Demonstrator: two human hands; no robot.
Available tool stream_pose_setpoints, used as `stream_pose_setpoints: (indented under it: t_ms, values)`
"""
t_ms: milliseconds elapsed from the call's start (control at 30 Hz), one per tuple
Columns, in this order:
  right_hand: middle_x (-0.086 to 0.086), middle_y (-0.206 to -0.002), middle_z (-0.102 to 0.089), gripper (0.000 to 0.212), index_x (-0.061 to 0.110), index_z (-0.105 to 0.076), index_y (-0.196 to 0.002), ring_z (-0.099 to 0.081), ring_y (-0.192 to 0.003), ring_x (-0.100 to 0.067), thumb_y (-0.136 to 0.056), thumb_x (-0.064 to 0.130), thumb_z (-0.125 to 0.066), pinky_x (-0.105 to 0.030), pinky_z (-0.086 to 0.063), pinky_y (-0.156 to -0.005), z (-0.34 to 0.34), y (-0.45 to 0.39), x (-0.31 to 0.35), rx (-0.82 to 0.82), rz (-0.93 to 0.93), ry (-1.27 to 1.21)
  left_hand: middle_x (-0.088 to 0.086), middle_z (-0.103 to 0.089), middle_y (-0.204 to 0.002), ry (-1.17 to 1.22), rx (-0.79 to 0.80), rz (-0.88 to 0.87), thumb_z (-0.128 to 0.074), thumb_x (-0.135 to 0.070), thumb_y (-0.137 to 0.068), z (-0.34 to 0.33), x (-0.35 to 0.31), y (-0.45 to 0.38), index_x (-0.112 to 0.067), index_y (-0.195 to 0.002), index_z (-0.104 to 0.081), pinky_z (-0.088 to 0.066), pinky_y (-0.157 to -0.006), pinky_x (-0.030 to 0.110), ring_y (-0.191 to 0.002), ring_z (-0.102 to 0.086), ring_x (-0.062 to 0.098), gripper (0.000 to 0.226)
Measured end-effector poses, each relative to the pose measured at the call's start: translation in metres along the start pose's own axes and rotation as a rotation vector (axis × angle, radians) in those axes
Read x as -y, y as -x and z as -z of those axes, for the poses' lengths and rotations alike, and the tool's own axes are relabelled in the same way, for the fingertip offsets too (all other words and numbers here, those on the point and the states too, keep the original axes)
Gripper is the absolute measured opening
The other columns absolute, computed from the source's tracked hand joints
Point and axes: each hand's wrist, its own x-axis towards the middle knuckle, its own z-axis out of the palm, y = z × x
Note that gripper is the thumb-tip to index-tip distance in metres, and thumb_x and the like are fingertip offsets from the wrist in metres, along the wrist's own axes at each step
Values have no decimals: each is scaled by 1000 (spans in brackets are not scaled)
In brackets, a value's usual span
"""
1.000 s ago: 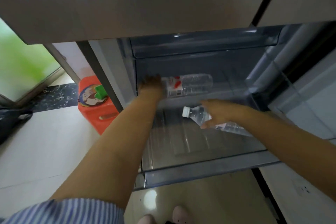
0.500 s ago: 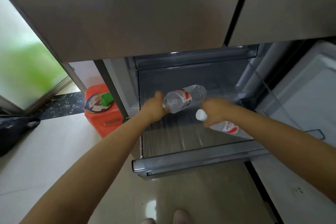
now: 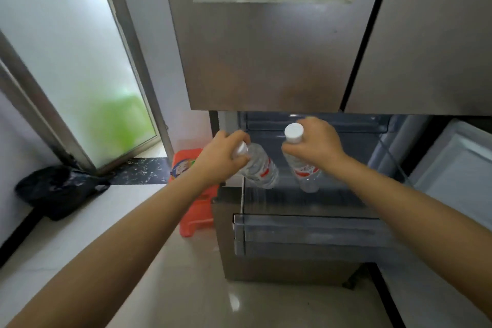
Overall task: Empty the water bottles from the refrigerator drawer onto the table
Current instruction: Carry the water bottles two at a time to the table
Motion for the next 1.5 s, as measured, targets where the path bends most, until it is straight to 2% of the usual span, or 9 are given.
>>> stream_pose_setpoints:
  t_ms: [267,467,633,800,967,1200,1333,1433,1500]
  values:
    - [-10,-101,-63,37,3,-63,-106,-48,-82,-15,-77,24,-71,-20,-36,-63,21,43,167,-76,309,-171,4,-39,-99,-96,-227,150,-56,-14,-86,115,41,142,-16,-114,-53,-33,-76,22,-83,-45,22,28]
    - [-6,-90,-55,32,6,-65,-100,-57,-91,-26,-74,22,-73,-29,-44,-67,-17,125,310,206,467,-274,2,-40,-101,-291,-46,399,-52,-32,-94,168,98,314,-18,-118,-51,-39,-83,28,-102,-52,28,28]
    - [-5,-72,-48,27,14,-49,-61,-46,-78,-21,-75,24,-69,-20,-28,-49,-80,225,417,476,750,-239,1,-42,-102,-352,97,689,-49,-29,-96,189,139,461,-16,-115,-53,-38,-79,26,-91,-45,17,24]
    - [-13,-107,-64,38,1,-62,-108,-54,-90,-24,-81,28,-63,-31,-46,-73,-135,325,511,704,1002,-197,-4,-40,-99,-333,111,951,-50,-28,-95,206,169,608,-20,-114,-54,-36,-79,23,-91,-46,13,21]
    - [-10,-123,-60,47,6,-54,-123,-55,-113,-26,-87,35,-58,-26,-38,-79,-175,420,608,781,1242,-220,-4,-39,-99,-282,12,1185,-51,-27,-94,218,200,736,-32,-96,-47,-46,-87,32,-99,-52,19,6]
    - [-12,-108,-63,37,6,-56,-113,-50,-80,-18,-89,34,-53,-29,-47,-76,-219,503,755,851,1446,-243,3,-48,-122,-245,-97,1419,-50,-27,-95,265,259,846,-20,-127,-49,-43,-99,33,-111,-51,19,33]
    - [-3,-89,-49,17,16,-53,-78,-52,-66,-16,-89,29,-55,-17,-37,-55,-235,529,830,856,1545,-263,5,-52,-123,-279,-119,1437,-52,-23,-94,303,305,890,-16,-121,-52,-40,-96,31,-104,-48,16,28]
    - [-4,-82,-55,35,4,-61,-102,-59,-61,-19,-81,31,-63,-20,-39,-51,-255,544,881,874,1482,-276,6,-52,-122,-298,-148,1421,-53,-22,-94,326,341,920,-13,-120,-54,-40,-96,31,-107,-49,18,28]
    - [-3,-69,-57,33,3,-62,-98,-53,-47,-12,-78,30,-65,-18,-40,-49,-273,553,914,905,1440,-249,7,-52,-122,-296,-164,1402,-54,-22,-93,341,371,940,-13,-120,-53,-40,-98,33,-112,-49,21,28]
